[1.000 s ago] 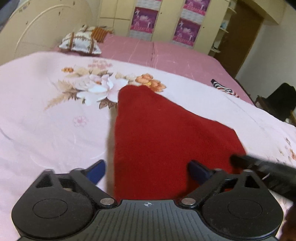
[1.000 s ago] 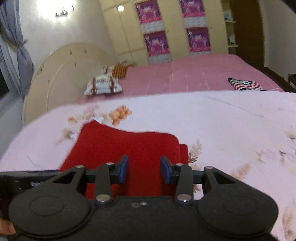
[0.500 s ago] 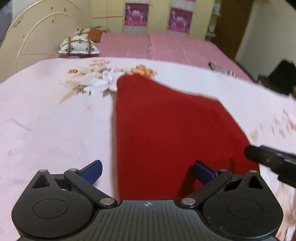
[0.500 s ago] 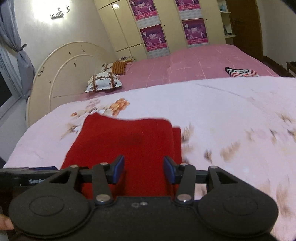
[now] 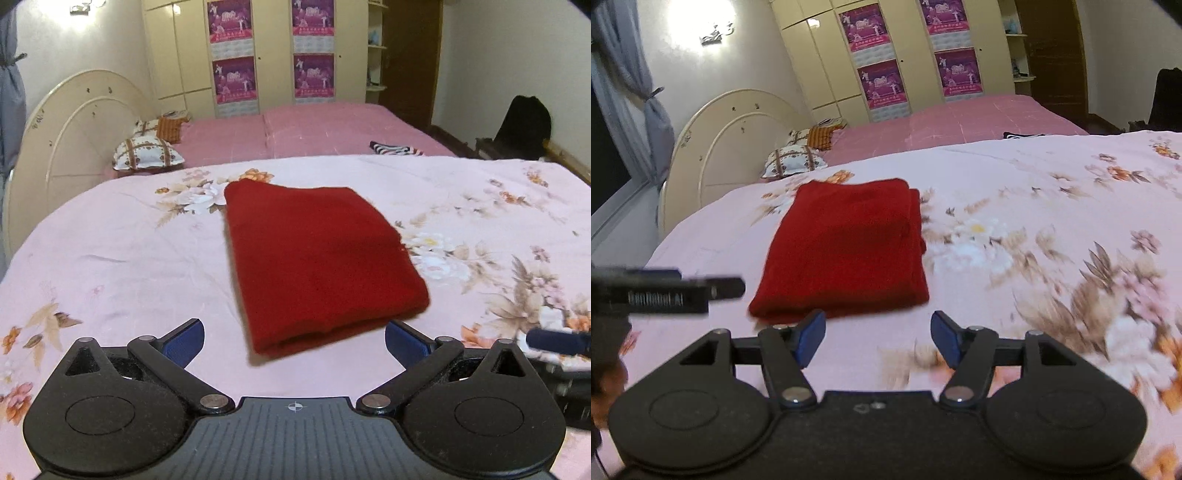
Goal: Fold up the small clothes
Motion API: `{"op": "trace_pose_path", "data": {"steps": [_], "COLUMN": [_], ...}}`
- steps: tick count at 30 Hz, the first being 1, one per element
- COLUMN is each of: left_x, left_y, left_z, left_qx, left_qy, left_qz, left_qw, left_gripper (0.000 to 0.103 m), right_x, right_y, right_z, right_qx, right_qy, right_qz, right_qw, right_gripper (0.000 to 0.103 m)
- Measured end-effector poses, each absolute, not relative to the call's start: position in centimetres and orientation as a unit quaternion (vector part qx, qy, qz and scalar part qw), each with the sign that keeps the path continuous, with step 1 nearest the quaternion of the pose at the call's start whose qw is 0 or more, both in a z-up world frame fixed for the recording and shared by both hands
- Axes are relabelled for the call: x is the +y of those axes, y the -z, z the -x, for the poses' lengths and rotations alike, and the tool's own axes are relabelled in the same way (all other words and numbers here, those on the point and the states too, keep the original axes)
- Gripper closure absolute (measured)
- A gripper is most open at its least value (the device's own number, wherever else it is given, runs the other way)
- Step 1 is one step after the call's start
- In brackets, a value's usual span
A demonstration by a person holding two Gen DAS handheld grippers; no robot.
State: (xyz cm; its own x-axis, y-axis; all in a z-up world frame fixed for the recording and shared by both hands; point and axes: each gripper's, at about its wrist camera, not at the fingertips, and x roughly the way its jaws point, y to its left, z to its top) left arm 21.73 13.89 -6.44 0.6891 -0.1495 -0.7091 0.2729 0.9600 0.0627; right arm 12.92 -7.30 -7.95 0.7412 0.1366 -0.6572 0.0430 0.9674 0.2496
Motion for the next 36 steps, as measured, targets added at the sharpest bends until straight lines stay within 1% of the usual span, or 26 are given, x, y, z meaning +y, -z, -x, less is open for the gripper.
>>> {"op": "trace_pose_path", "data": {"steps": [3,6,8,12,15,18,24,28,36], "left_x": [14.3,14.5,14.4,14.1,13.9,13.0,11.6,11.5,10.8], "left_y": [5.0,3.1,2.3,1.0,0.8,1.3,1.6,1.5,0.9], "left_z": [-19.4,-16.6,-14.8,-11.8,-9.8,-8.2,-5.4,-4.2,-2.5], "left_qx": [0.369,0.342,0.313,0.299,0.304,0.312,0.350,0.356,0.354], "left_qy": [0.117,0.114,0.102,0.113,0.108,0.084,0.056,0.047,0.031], "left_qz": [-0.084,-0.083,-0.088,-0.070,-0.037,-0.035,-0.021,-0.002,-0.010], "left_qw": [0.918,0.929,0.940,0.945,0.946,0.946,0.935,0.933,0.935], "left_gripper": [0.000,0.000,0.000,0.000,0.000,0.000,0.000,0.000,0.000], "right_x": [-6.8,-6.5,-6.3,-5.7,-6.0,-6.8,-7.6,-8.0,-9.7], "right_y": [6.9,5.8,5.1,3.7,2.8,2.1,0.9,0.1,-1.4], "right_z": [-11.1,-9.6,-8.8,-6.6,-4.7,-3.0,-0.3,1.1,1.6], "right_qx": [0.364,0.372,0.378,0.373,0.359,0.342,0.312,0.299,0.286], "right_qy": [-0.038,-0.060,-0.089,-0.140,-0.135,-0.117,-0.014,-0.005,0.012], "right_qz": [-0.121,-0.110,-0.096,-0.047,-0.023,-0.026,-0.036,-0.028,-0.065], "right_qw": [0.923,0.920,0.917,0.916,0.923,0.932,0.949,0.954,0.956], "right_gripper": [0.034,0.030,0.029,0.027,0.025,0.023,0.018,0.017,0.017]}}
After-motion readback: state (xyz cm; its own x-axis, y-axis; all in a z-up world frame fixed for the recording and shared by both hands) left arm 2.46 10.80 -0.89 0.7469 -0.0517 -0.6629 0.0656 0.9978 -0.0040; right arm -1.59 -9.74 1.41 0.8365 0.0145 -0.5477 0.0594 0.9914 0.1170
